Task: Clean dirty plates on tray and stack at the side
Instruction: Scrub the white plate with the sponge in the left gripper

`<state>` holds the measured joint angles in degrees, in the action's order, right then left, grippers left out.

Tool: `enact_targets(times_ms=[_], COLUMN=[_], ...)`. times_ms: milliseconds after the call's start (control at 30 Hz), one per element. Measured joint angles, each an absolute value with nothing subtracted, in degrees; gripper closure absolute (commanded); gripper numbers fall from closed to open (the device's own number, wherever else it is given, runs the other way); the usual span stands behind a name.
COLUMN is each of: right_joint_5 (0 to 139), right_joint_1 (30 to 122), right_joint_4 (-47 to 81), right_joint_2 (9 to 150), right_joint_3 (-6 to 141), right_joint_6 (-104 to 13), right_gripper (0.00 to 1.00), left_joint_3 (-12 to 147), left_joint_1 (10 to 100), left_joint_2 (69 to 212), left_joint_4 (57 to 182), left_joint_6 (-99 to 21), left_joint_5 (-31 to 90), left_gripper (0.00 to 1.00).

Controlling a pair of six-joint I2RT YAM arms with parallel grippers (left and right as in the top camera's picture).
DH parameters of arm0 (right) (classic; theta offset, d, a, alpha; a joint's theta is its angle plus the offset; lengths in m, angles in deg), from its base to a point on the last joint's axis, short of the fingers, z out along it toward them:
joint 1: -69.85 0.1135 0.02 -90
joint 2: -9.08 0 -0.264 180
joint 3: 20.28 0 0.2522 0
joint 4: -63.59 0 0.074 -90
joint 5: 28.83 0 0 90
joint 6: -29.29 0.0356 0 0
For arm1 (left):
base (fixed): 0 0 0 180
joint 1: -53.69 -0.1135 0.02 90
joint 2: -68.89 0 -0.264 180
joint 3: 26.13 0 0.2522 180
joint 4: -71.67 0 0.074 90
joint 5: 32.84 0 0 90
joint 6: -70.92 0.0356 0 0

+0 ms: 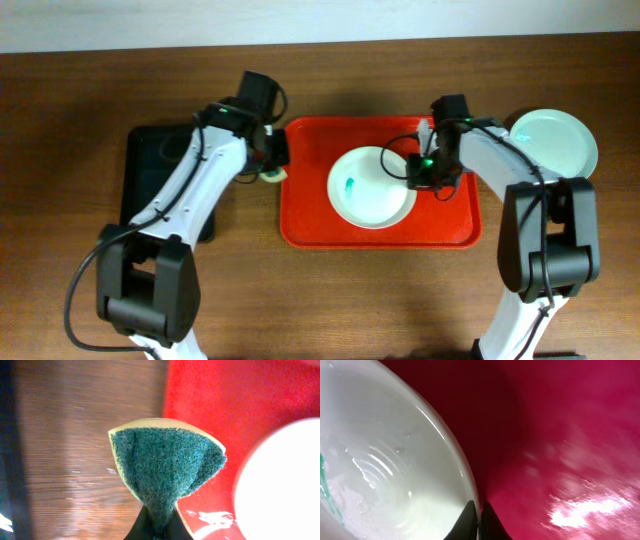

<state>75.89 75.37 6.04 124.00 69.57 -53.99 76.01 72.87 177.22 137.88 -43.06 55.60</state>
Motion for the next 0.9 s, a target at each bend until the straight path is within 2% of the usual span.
enact_targets(times_ms=[300,733,800,900], right_joint_5=[75.8,75.8,75.9,76.3], right_joint_1=[83.5,83.9,83.9,84.0], right_joint_4=[12.1,13.5,13.8,13.9], right_joint_2=[124.1,124.5,124.7,124.7], right_joint_3=[69.5,69.4,69.4,69.4], right_joint_6=[-46.0,-42.7,-42.7,-42.7], right_gripper=[0.96,0.96,0.96,0.96], left_joint_3=[76.0,76.0,76.5,77.3], left_joint_1=[81.4,84.1,84.4,85.2], left_joint_2=[180.5,192.1,192.3,192.4], left_joint_4=[131.8,123.6,124.5,128.2], left_joint_6=[-48.0,-51.5,-51.7,-51.3], left_joint_5=[53.7,50.7,53.4,64.0], left_gripper=[1.00,1.00,1.00,1.00])
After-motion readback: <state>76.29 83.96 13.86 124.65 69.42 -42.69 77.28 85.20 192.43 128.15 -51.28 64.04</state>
